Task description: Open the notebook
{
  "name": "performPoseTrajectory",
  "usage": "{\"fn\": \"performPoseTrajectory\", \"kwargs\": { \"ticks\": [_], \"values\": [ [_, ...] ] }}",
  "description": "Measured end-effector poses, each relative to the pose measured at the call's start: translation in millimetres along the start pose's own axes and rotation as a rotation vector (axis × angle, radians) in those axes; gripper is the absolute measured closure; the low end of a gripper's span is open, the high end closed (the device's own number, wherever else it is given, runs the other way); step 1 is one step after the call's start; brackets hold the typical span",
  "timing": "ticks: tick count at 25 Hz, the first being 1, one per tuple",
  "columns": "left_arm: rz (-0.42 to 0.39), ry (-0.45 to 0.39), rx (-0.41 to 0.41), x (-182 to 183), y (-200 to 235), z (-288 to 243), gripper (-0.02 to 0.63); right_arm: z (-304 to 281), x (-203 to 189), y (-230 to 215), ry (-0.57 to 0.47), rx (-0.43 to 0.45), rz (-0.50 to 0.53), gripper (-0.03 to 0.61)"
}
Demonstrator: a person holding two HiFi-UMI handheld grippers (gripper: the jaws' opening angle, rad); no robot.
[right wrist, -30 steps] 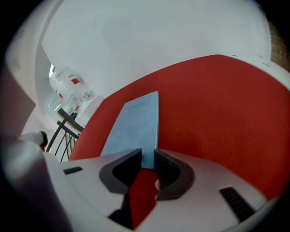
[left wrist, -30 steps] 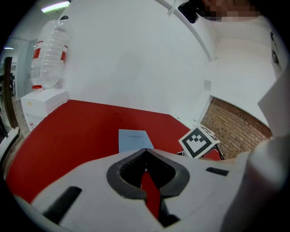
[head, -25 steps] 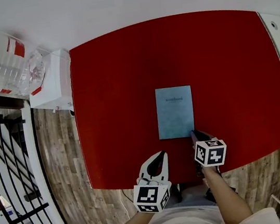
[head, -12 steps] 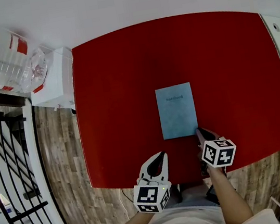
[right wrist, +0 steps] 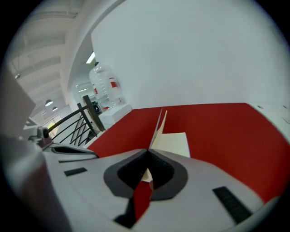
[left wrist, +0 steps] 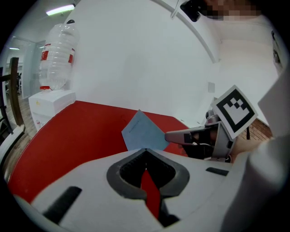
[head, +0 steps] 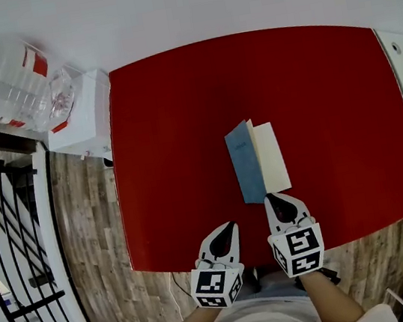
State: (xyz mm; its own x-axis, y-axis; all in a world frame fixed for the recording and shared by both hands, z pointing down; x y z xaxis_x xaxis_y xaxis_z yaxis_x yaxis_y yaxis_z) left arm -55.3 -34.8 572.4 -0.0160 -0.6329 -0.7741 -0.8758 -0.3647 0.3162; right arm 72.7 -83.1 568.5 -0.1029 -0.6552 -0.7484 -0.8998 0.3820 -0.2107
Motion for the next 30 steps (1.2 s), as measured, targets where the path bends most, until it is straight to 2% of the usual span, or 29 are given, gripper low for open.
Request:
{"fn": "performPoseTrajectory", "kwargs": {
  "ticks": [8, 14, 19, 25, 30],
  "values": [
    [0.052, -0.021, 0.092, -5, 28, 27, 0.609, -25, 12, 79, 0.014, 0.166, 0.085, 0.568],
    [0.110, -0.024, 0.196, -22, 61, 59, 0.609, -67, -5, 128, 0.089, 0.239, 0.173, 0.568],
    [0.157, -0.014, 0.252, -38, 79, 78, 0.609, -106, -32, 151, 0.155, 0.229, 0.254, 0.568],
    [0.190, -0.027, 0.295, -51, 91, 94, 0.609, -145, -65, 155, 0.248, 0.199, 0.233, 0.566],
    [0.214, -0.026, 0.327, -60, 103, 107, 0.609, -154, -72, 160, 0.255, 0.168, 0.280, 0.566]
  ]
}}
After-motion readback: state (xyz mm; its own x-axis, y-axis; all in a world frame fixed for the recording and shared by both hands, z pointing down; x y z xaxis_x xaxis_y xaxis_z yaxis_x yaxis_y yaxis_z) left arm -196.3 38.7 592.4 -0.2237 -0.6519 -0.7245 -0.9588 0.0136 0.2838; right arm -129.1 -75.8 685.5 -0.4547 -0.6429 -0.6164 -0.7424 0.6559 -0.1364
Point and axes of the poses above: the fingertips, and each gripper's own axes: z backward along the fingers, y to its left, x out of its top, the point moved 4 cm from there along z, backward along the fingers, and after that the axes turned 1 degree about z, right-handed, at the moved point
